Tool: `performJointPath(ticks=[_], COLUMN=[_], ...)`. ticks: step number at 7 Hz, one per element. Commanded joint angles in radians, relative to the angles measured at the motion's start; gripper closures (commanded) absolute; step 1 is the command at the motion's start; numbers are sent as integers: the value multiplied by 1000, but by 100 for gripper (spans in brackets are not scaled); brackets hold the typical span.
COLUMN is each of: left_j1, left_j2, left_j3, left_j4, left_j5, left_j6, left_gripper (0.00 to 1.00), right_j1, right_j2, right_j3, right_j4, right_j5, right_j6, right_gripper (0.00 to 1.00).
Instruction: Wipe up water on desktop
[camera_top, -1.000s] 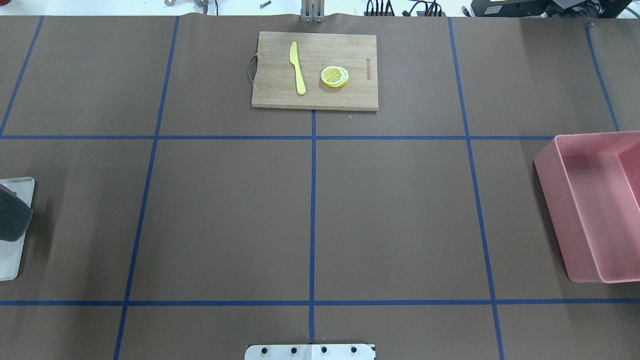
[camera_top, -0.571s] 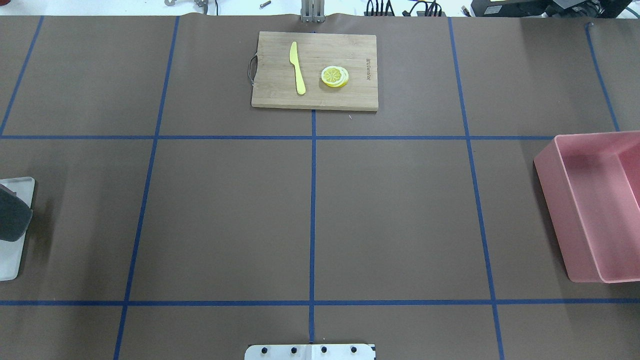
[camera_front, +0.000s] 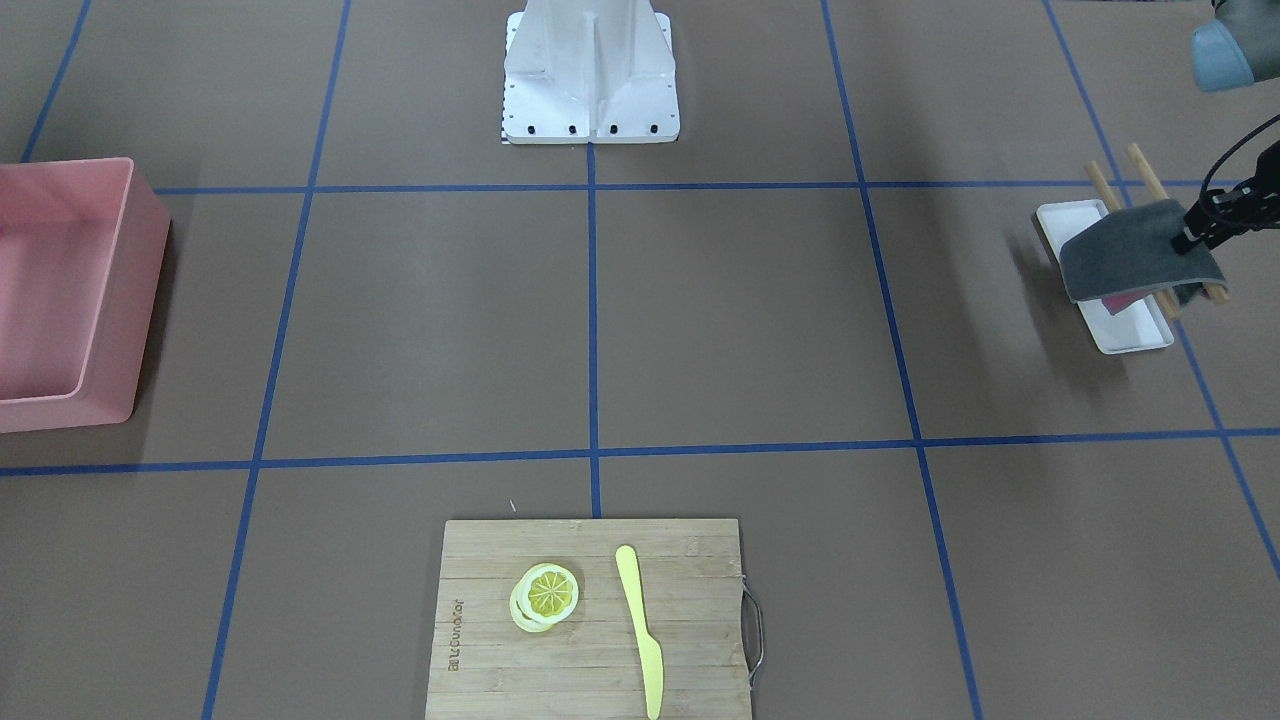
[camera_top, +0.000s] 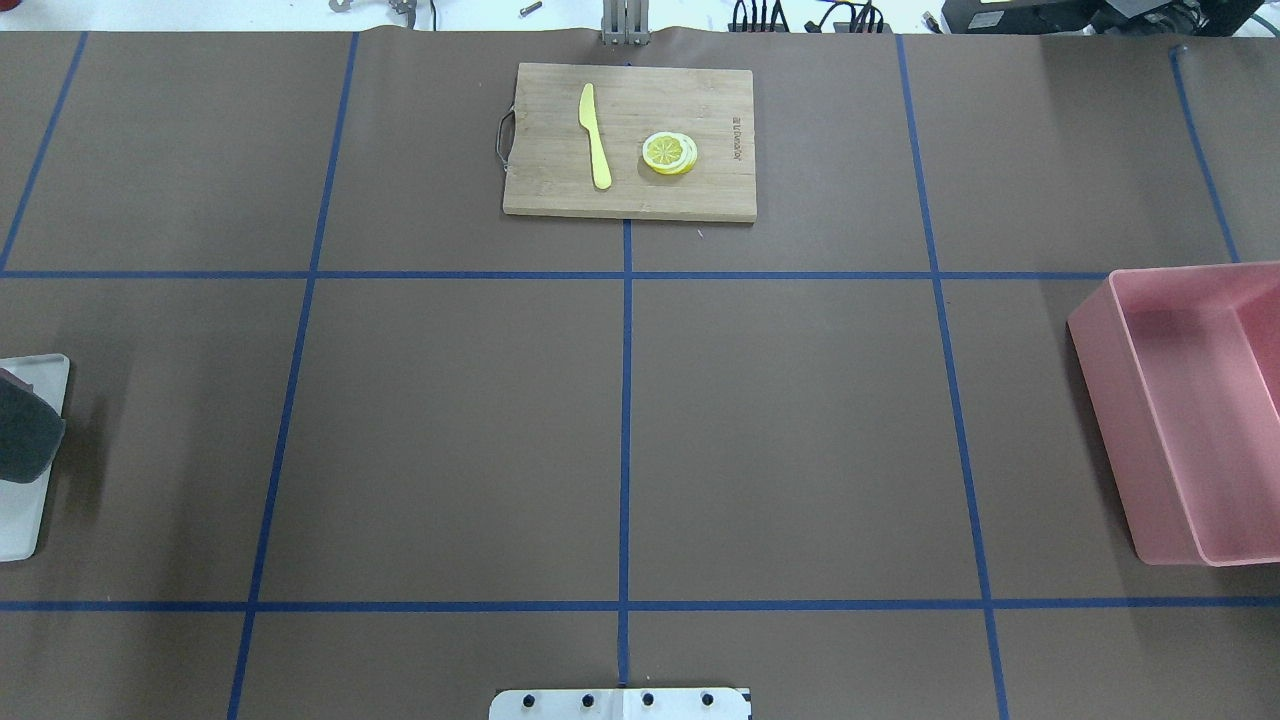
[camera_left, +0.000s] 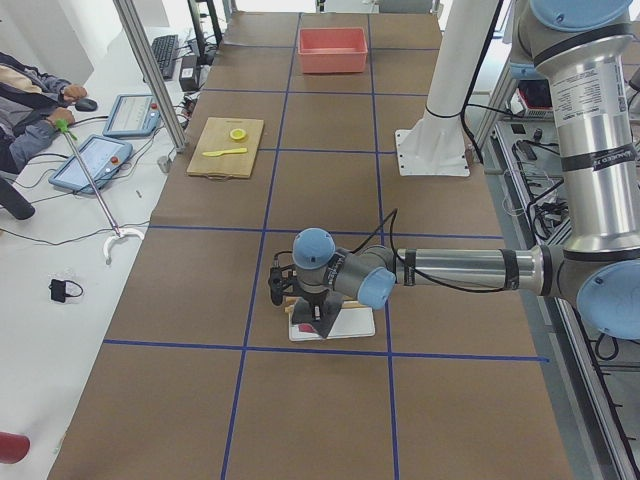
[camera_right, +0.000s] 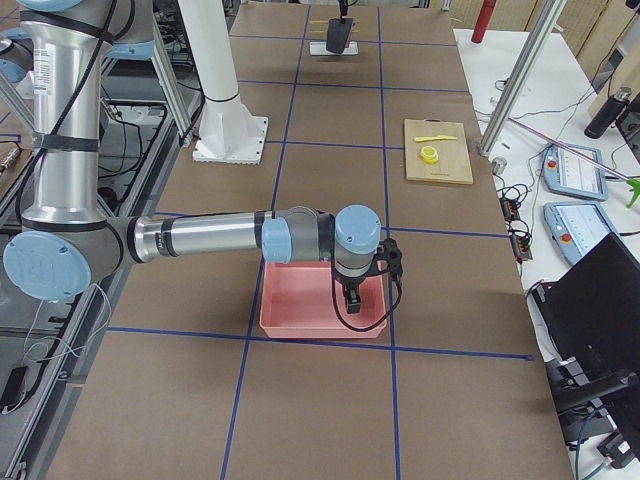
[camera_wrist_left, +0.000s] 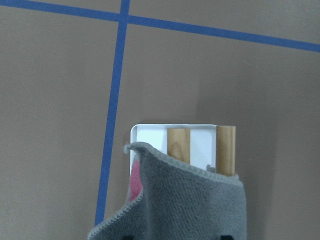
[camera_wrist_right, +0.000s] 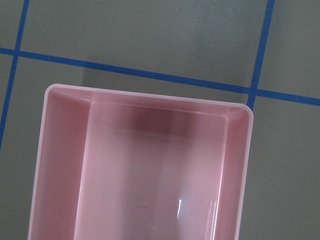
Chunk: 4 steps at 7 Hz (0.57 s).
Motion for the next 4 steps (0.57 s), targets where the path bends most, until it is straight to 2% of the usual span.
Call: performJointPath(ticks=[1,2,4], left_j1=[0,0,-1], left_j2=[-1,-1,-3], left_j3=[-2,-6,-17], left_j4=[3,4,7], left_j5=[-15,-32,-61], left_j6=[-5,-5,-5], left_gripper=[93,100,100], right_j1=[0,0,-2], right_j2=[0,0,6], right_j3=[0,0,1], right_j4=[0,0,0], right_j5=[0,0,2], right_j6=[0,0,0], right_gripper=[0,0,0])
